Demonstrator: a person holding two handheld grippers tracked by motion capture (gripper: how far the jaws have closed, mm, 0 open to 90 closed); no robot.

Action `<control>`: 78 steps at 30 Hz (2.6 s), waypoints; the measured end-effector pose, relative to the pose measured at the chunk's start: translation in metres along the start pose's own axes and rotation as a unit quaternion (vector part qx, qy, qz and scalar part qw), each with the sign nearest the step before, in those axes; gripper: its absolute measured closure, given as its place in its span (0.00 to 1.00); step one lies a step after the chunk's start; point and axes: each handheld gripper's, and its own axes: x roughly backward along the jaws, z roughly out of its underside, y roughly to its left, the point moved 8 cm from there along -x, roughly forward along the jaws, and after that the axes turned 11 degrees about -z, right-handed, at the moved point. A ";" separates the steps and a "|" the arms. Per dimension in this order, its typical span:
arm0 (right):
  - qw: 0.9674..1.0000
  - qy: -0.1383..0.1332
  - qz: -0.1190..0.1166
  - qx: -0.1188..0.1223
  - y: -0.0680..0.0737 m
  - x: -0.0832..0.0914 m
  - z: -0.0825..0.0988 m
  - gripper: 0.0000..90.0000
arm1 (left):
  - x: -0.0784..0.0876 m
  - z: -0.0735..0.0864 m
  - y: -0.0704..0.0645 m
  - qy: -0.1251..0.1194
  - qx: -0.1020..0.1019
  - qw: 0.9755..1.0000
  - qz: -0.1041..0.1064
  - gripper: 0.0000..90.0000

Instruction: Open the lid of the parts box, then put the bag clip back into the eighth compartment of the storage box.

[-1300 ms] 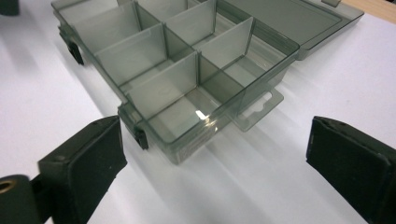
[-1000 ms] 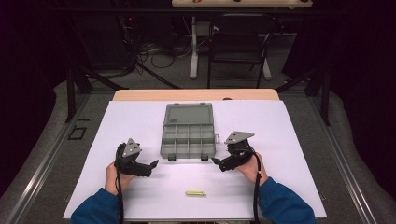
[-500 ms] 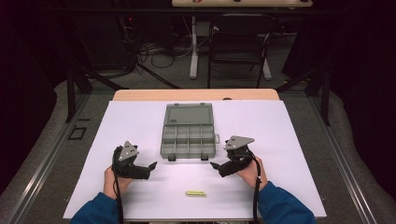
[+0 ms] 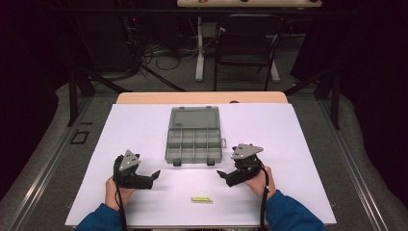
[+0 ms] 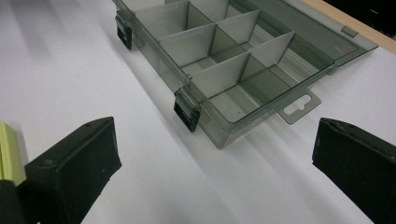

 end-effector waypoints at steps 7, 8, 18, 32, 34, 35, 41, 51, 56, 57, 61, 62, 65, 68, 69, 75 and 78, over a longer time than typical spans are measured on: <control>1.000 0.007 -0.020 0.004 0.011 -0.001 -0.002 0.00 | -0.002 0.001 0.001 0.000 -0.001 1.000 -0.001 0.00; 1.000 0.013 -0.027 0.007 0.016 -0.001 -0.002 0.00 | -0.004 0.001 0.001 0.000 -0.002 1.000 0.000 0.00; 0.997 0.040 -0.063 0.021 0.036 -0.008 -0.005 0.00 | -0.004 0.001 0.001 -0.004 0.001 1.000 0.007 0.00; 0.993 0.064 -0.093 0.027 0.054 -0.017 -0.007 0.00 | -0.005 -0.001 -0.001 -0.009 -0.006 1.000 0.006 0.00; 0.991 0.074 -0.103 0.031 0.059 -0.020 -0.006 0.00 | -0.006 -0.002 -0.002 -0.010 -0.008 1.000 0.008 0.00; 0.991 0.074 -0.103 0.031 0.059 -0.020 -0.006 0.00 | -0.006 -0.001 -0.002 -0.010 -0.008 1.000 0.009 0.00; 0.987 0.092 -0.122 0.042 0.068 -0.027 -0.004 0.00 | -0.006 -0.002 -0.002 -0.010 -0.009 1.000 0.010 0.00; 0.981 0.111 -0.151 0.044 0.081 -0.034 -0.001 0.00 | -0.007 -0.002 -0.003 -0.009 -0.011 1.000 0.014 0.00; 0.980 0.122 -0.151 0.052 0.089 -0.037 -0.001 0.13 | -0.007 -0.002 -0.003 -0.009 -0.013 1.000 0.013 0.00; 0.979 0.123 -0.151 0.058 0.091 -0.037 -0.001 0.16 | -0.007 -0.002 -0.003 -0.009 -0.013 1.000 0.013 0.00; 0.978 0.130 -0.152 0.065 0.097 -0.038 -0.001 0.26 | -0.007 -0.002 -0.003 -0.009 -0.013 1.000 0.013 0.00; 0.977 0.133 -0.154 0.067 0.099 -0.039 -0.001 0.29 | -0.007 -0.002 -0.003 -0.009 -0.012 1.000 0.012 0.00; 0.974 0.142 -0.155 0.079 0.103 -0.041 0.001 0.38 | -0.007 -0.002 -0.003 -0.009 -0.014 1.000 0.012 0.00; 0.972 0.152 -0.155 0.086 0.106 -0.042 0.003 0.52 | -0.008 -0.002 -0.003 -0.009 -0.013 1.000 0.013 0.00; 0.972 0.152 -0.155 0.086 0.106 -0.042 0.003 0.52 | -0.008 -0.002 -0.003 -0.009 -0.013 1.000 0.013 0.00; 0.968 0.163 -0.166 0.091 0.112 -0.042 0.005 0.71 | -0.007 -0.002 -0.004 -0.009 -0.014 1.000 0.013 0.00; 0.967 0.167 -0.167 0.093 0.113 -0.043 0.006 0.74 | -0.008 -0.003 -0.004 -0.009 -0.014 1.000 0.014 0.00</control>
